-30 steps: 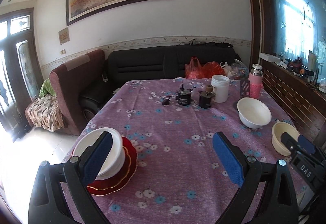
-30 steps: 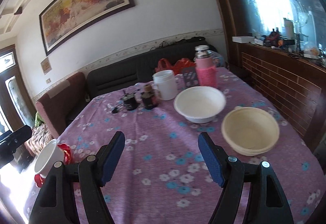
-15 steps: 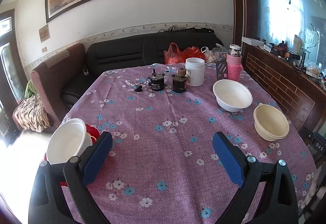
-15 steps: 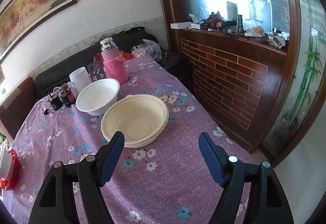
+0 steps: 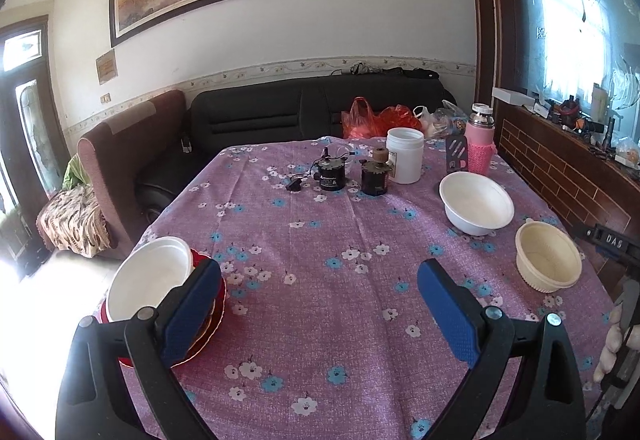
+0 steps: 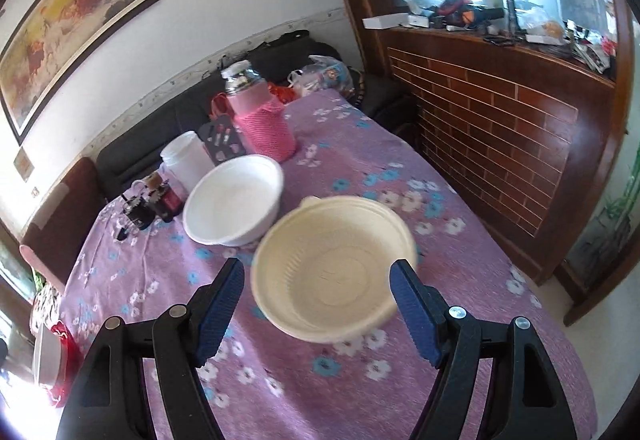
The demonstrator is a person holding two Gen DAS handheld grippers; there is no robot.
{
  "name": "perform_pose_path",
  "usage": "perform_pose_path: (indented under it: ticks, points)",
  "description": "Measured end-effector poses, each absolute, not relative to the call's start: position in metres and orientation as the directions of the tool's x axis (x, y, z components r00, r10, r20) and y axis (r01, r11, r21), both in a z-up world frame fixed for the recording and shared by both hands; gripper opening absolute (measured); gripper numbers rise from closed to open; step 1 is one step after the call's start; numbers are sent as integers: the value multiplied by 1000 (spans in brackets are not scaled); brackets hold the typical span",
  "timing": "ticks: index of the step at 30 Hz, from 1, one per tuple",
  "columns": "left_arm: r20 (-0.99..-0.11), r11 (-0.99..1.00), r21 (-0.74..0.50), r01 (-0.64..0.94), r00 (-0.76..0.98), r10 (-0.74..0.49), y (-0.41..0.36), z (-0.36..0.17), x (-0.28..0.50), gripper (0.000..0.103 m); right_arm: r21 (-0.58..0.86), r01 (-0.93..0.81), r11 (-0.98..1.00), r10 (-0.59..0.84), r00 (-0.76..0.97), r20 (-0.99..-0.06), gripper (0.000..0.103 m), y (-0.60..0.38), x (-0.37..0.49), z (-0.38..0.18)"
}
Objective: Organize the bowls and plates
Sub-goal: 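Move the right gripper to the rim of the small white bowl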
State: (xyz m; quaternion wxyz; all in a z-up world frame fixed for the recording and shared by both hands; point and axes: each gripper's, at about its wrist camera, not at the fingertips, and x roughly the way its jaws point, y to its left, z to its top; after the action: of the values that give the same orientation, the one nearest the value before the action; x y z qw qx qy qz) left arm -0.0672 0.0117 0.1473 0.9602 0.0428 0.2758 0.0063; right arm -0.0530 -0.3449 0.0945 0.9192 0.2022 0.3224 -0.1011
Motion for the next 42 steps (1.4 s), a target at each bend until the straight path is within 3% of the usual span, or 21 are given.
perform_pose_path:
  ticks: [8, 11, 17, 23, 25, 32, 39, 41, 42]
  points:
    - [-547, 983, 182, 15, 833, 88, 8, 140, -54, 99, 266, 236, 935, -36, 807, -590, 79, -307, -27, 126]
    - [-519, 988, 149, 36, 853, 47, 17, 173, -53, 99, 227, 228, 947, -71, 836, -545, 79, -308, -25, 160]
    - [-515, 986, -16, 164, 844, -149, 26, 264, -31, 99, 227, 239, 944, -120, 890, -440, 79, -342, -23, 252]
    - [-517, 988, 81, 130, 853, -70, -14, 284, 27, 103, 137, 314, 940, -227, 871, -437, 79, -365, 15, 306]
    - [-521, 990, 106, 90, 853, -22, -25, 268, 47, 103, 145, 310, 940, -212, 860, -464, 79, -365, 26, 295]
    - [-745, 986, -87, 143, 648, -159, -59, 168, 127, 103, 211, 234, 949, -55, 783, -619, 75, -361, 76, 195]
    - [-852, 964, -215, 156, 453, -263, -96, 79, 187, 102, 249, 213, 945, 51, 655, -754, 73, -357, 131, 103]
    - [-863, 957, -245, 154, 415, -287, -104, 60, 198, 92, 255, 219, 942, 65, 625, -778, 72, -356, 144, 82]
    - [-870, 953, -255, 162, 392, -299, -109, 52, 203, 78, 258, 222, 940, 72, 612, -787, 72, -356, 150, 74]
